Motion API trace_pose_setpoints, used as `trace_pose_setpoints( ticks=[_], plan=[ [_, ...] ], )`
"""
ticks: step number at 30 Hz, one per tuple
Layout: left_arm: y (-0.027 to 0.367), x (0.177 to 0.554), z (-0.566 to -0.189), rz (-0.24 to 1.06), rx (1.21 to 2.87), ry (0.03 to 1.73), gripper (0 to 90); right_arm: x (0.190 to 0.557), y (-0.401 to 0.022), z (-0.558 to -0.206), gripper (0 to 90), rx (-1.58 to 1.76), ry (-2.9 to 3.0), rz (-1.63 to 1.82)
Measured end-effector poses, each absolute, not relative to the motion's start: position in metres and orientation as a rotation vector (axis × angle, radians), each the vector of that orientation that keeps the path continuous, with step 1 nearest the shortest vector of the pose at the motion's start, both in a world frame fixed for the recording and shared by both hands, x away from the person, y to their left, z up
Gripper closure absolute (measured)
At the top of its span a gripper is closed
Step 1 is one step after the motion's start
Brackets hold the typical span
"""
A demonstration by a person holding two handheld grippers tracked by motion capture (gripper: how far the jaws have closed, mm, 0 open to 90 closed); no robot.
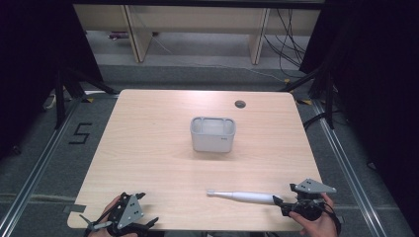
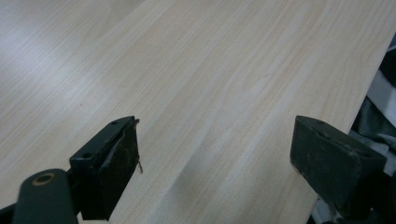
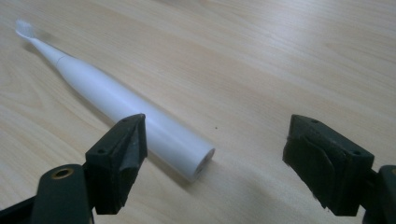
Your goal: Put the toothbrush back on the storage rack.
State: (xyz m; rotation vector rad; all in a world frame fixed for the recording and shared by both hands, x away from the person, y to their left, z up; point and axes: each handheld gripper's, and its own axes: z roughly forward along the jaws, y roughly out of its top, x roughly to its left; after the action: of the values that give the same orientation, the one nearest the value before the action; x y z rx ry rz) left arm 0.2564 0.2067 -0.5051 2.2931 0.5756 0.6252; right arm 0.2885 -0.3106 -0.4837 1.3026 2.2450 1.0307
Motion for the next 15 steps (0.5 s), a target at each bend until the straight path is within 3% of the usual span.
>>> trace_pose_setpoints(
  ticks=[15],
  plan=[
    [0.207, 0.256, -0.505, 0.611, 2.301, 0.57, 15.0, 0.292, -0.294, -0.473, 24.6, 1.183, 2.348, 0.971]
  ],
)
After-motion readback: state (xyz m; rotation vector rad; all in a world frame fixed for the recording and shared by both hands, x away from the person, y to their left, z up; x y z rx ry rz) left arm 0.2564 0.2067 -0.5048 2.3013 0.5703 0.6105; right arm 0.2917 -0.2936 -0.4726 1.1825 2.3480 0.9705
